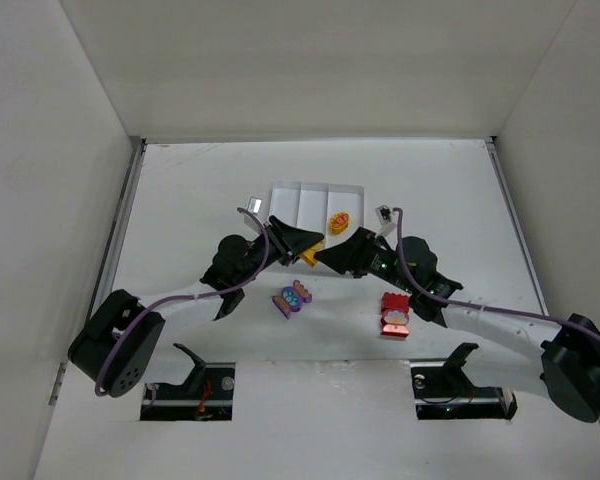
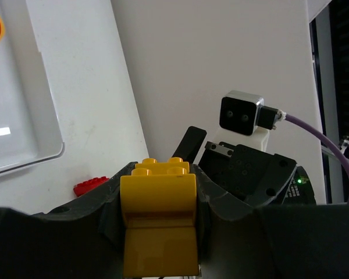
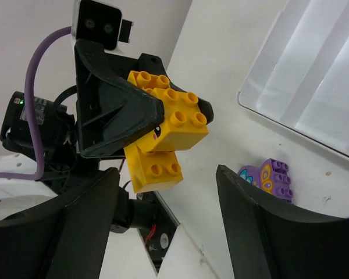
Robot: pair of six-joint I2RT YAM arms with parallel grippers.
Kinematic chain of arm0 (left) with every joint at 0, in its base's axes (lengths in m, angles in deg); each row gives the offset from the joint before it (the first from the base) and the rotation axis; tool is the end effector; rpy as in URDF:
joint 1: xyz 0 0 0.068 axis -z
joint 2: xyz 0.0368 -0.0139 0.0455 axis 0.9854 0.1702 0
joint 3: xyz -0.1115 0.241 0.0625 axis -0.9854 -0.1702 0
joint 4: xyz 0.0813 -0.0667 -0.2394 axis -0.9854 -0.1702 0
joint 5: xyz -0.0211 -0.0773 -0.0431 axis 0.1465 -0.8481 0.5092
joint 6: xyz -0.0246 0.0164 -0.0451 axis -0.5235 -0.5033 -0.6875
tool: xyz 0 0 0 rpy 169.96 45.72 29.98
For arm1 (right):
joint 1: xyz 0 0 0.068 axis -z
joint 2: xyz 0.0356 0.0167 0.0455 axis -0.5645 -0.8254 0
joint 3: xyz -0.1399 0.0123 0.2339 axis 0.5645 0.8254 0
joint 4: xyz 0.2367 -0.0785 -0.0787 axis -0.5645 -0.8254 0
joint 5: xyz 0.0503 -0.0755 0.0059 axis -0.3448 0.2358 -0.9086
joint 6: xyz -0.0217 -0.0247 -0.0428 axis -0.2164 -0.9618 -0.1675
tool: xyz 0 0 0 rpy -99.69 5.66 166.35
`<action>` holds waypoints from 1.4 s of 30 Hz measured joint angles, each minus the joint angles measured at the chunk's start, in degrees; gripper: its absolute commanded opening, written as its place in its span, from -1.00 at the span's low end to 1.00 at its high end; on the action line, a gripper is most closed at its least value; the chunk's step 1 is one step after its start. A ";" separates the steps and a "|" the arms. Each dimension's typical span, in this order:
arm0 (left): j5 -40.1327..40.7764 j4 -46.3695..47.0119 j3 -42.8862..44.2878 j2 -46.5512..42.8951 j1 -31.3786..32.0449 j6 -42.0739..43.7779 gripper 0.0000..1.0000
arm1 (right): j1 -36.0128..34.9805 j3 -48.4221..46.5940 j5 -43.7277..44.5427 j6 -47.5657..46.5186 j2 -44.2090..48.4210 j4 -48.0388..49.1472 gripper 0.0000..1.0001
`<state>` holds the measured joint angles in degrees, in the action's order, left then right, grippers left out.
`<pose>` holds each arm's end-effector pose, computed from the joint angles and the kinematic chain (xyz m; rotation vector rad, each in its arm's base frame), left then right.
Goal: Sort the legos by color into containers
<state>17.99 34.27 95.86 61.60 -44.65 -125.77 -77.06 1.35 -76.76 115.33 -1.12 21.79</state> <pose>0.2046 -0.1607 0.2329 -0.1881 1.6655 -1.7091 0.1770 0.1720 0.2505 0.0285 1.8727 1.3817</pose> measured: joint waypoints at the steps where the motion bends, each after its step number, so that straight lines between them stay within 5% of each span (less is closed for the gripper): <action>1: -0.09 0.20 0.04 0.00 0.07 -0.17 -0.75 | -0.15 0.00 -0.22 0.09 -0.26 0.24 0.41; 13: -0.09 1.49 0.98 1.68 1.62 -1.73 -0.71 | -1.27 0.44 -1.97 3.08 -3.67 6.38 -0.01; 20: 0.44 1.55 0.98 1.88 1.55 -2.25 -0.48 | -1.25 1.44 -2.58 5.70 -6.21 11.76 -0.33; 28: 0.94 1.49 0.96 1.68 1.11 -2.56 0.08 | -1.20 2.27 -2.54 7.41 -7.39 14.03 -0.37; 42: 1.44 -1.31 -1.31 -3.17 -1.53 -1.57 0.10 | 0.81 2.60 0.72 4.48 -3.50 7.72 -0.36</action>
<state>19.44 32.95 94.55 58.43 -46.18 -127.34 -76.26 3.95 -76.04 119.81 -4.62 29.51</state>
